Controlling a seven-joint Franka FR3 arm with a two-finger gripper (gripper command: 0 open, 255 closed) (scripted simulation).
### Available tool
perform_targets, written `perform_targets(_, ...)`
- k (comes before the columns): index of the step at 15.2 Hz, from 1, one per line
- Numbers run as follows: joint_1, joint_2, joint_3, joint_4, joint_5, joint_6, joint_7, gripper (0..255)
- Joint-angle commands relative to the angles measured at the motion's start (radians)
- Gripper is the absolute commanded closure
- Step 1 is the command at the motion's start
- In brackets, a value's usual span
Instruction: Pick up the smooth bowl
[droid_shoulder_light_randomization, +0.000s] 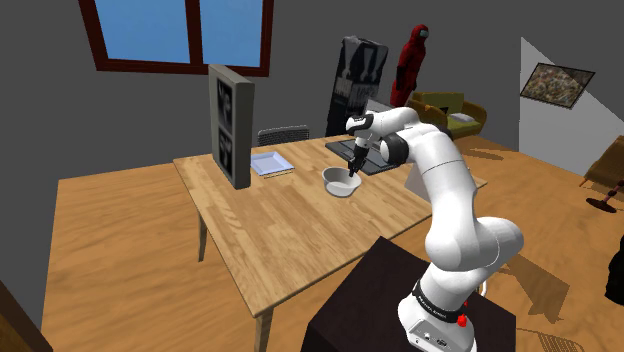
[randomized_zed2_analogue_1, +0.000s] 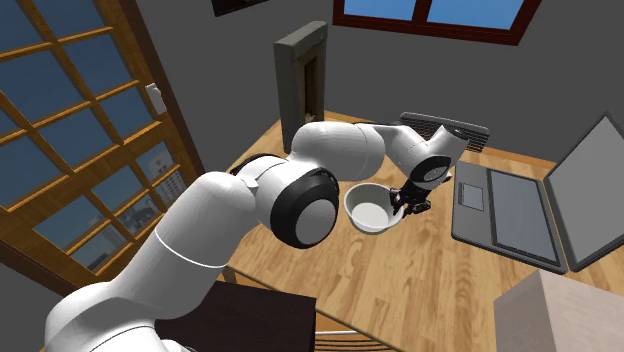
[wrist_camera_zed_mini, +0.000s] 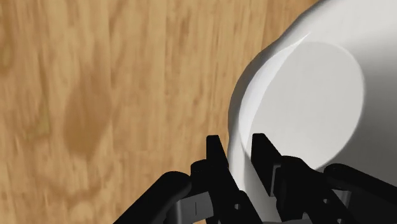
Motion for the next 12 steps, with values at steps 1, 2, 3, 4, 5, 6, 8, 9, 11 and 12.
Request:
perform_targets(1,0.0,0.001,0.0,-0.001,0.0,0.001,0.0,255)
perform_targets(2,0.0,0.001,0.0,0.0,0.0,0.001,0.0,255)
perform_targets(3,0.0,0.0,0.0,-0.001,0.0,0.001,0.0,255)
perform_targets(4,0.001,-0.001,0.0,-0.003,0.0,0.002,0.001,255)
perform_targets(5,0.002,-0.008,-0.002,-0.002,-0.002,-0.006,0.002,255)
perform_targets(6,0.002,-0.015,-0.003,-0.001,-0.004,-0.014,0.003,255)
perform_targets(8,0.003,-0.028,-0.006,0.002,-0.007,-0.03,0.006,255)
perform_targets(9,0.003,-0.035,-0.008,0.005,-0.009,-0.039,0.008,255)
perform_targets(11,0.003,-0.047,-0.01,0.011,-0.012,-0.056,0.011,255)
perform_targets(12,0.003,-0.052,-0.011,0.014,-0.014,-0.065,0.013,255)
